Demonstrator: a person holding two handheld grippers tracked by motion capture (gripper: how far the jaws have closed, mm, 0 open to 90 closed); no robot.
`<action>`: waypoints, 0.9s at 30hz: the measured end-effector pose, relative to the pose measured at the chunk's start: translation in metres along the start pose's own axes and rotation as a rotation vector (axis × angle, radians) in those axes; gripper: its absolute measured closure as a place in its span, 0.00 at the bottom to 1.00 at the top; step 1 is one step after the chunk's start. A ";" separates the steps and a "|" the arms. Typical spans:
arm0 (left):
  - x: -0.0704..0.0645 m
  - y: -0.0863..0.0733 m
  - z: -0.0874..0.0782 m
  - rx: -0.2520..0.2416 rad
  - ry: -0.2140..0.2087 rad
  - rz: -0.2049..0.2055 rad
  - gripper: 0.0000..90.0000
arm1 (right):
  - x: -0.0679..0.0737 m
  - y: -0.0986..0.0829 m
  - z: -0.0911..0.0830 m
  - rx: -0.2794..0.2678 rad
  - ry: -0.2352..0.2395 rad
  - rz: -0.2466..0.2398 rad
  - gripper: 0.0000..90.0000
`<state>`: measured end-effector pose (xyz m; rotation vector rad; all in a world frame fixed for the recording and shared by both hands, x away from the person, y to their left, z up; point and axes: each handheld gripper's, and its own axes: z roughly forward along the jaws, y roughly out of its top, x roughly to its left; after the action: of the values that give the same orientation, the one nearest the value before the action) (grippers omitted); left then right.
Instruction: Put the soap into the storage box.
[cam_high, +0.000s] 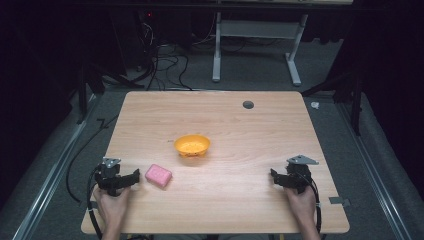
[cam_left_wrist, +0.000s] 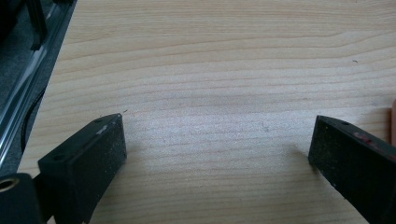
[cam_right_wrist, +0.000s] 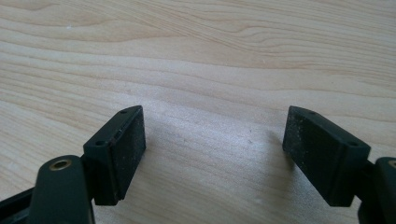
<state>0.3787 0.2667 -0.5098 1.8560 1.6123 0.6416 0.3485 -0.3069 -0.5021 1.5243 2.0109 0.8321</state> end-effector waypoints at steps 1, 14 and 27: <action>0.000 0.000 0.000 -0.003 0.002 -0.002 0.05 | 0.000 0.000 0.000 0.000 0.000 0.000 0.24; -0.002 0.001 0.001 0.001 0.014 -0.012 0.04 | 0.000 0.000 0.000 0.000 0.008 -0.006 0.25; 0.001 0.004 -0.008 -0.030 0.005 -0.012 0.13 | 0.000 0.000 0.000 0.000 0.010 -0.014 0.25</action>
<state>0.3760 0.2688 -0.5008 1.8233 1.6073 0.6626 0.3480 -0.3068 -0.5020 1.5068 2.0265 0.8350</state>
